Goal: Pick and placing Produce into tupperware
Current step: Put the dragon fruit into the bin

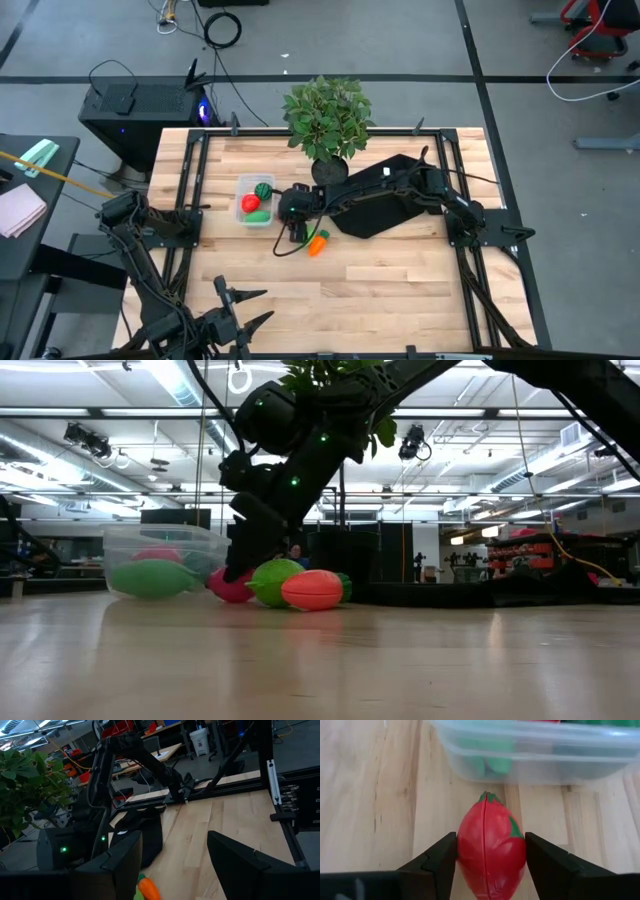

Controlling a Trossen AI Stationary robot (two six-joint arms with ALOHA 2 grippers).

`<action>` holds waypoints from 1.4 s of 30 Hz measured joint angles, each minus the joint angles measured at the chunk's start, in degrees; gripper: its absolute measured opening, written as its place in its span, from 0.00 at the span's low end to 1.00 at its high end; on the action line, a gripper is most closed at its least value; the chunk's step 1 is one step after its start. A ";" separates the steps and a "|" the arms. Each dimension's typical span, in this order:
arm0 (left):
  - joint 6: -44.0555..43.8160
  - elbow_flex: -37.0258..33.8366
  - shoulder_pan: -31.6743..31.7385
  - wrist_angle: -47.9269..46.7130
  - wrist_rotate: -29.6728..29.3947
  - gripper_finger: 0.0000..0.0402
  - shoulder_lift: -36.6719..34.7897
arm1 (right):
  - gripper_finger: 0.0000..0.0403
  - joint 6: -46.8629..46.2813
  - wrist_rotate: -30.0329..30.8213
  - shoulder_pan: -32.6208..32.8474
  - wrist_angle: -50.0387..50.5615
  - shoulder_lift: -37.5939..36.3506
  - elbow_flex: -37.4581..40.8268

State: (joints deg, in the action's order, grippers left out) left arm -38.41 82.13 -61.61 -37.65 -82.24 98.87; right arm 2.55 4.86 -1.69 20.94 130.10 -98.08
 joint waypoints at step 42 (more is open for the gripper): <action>0.14 0.00 -0.01 0.21 0.43 0.58 0.00 | 0.52 3.14 -1.12 0.62 -17.91 -5.99 -1.51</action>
State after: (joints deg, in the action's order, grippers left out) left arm -38.27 82.13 -61.62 -37.44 -81.80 98.87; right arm 5.68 3.74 -1.07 3.04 124.11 -99.59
